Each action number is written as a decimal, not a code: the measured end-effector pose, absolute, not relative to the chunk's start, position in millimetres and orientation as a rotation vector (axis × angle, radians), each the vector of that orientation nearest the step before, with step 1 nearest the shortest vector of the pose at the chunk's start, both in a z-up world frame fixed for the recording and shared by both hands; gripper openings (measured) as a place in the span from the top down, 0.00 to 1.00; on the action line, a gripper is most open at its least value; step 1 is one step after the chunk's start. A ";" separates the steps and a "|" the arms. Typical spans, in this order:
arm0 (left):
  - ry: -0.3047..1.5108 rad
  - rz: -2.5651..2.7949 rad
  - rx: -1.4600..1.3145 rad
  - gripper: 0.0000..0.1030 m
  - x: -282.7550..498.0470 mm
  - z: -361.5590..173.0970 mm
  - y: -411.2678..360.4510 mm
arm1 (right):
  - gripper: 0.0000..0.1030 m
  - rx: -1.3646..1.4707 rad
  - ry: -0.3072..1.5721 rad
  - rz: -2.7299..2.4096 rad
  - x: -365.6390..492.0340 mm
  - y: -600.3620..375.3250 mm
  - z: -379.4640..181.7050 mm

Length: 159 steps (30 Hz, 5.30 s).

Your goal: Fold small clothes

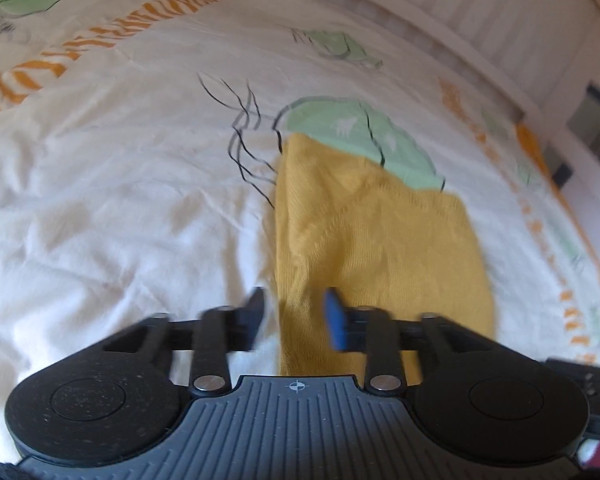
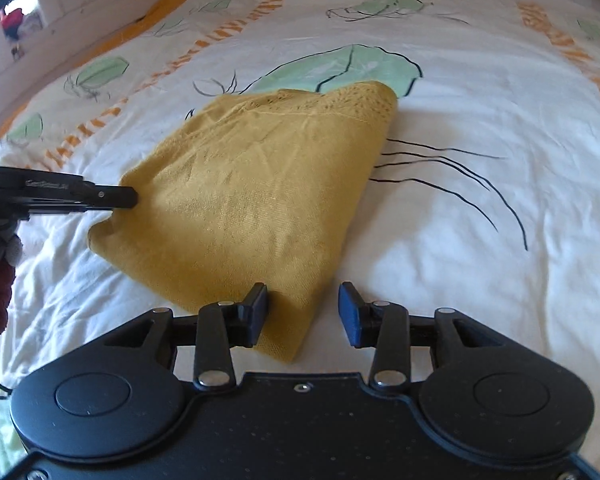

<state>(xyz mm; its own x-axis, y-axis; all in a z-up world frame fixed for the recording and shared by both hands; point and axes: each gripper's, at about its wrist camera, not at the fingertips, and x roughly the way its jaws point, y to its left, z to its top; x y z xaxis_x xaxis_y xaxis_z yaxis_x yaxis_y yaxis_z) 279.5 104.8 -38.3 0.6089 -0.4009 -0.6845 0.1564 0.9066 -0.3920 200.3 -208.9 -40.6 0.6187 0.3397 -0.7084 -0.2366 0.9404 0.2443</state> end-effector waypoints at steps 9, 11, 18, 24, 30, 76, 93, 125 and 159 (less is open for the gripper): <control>0.950 -0.430 -0.371 0.25 272.5 -54.3 104.0 | 0.15 0.406 0.730 0.357 227.7 -250.5 -23.4; 0.959 -0.432 -0.365 0.24 275.1 -60.0 97.2 | 0.15 0.460 0.728 0.359 239.8 -256.5 -25.4; 0.943 -0.481 -0.361 0.19 294.3 -66.8 77.4 | 0.14 0.544 0.782 0.382 274.5 -256.4 -43.7; 0.935 -0.544 -0.394 0.11 309.2 -73.2 65.4 | 0.13 0.567 0.795 0.436 295.8 -249.3 -58.9; 0.949 -0.602 -0.414 0.11 321.9 -77.4 50.1 | 0.09 0.586 0.789 0.480 313.6 -241.0 -60.8; 0.795 -0.431 -0.217 0.68 65.0 -30.2 46.4 | 0.59 0.310 0.642 0.121 55.1 -312.6 -19.2; 0.795 -0.186 -0.032 0.03 121.3 -57.9 15.8 | 0.14 0.102 0.607 0.160 87.6 -256.2 -27.1; 0.730 -0.073 0.104 0.02 55.1 12.3 6.6 | 0.00 0.180 0.551 -0.031 -3.4 -284.3 18.4; 0.893 -0.146 0.079 0.02 -35.0 -9.2 -1.2 | 0.01 0.178 0.774 -0.046 -89.1 -238.2 0.7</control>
<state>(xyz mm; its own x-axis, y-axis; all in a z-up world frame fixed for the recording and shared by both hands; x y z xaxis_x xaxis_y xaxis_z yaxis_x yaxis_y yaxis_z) -35.0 -1.2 -9.2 0.6184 -0.0933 -0.7803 0.1595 0.9872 0.0083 -89.1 -238.2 0.7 0.7146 0.0247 -0.6991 0.1064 0.9839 0.1435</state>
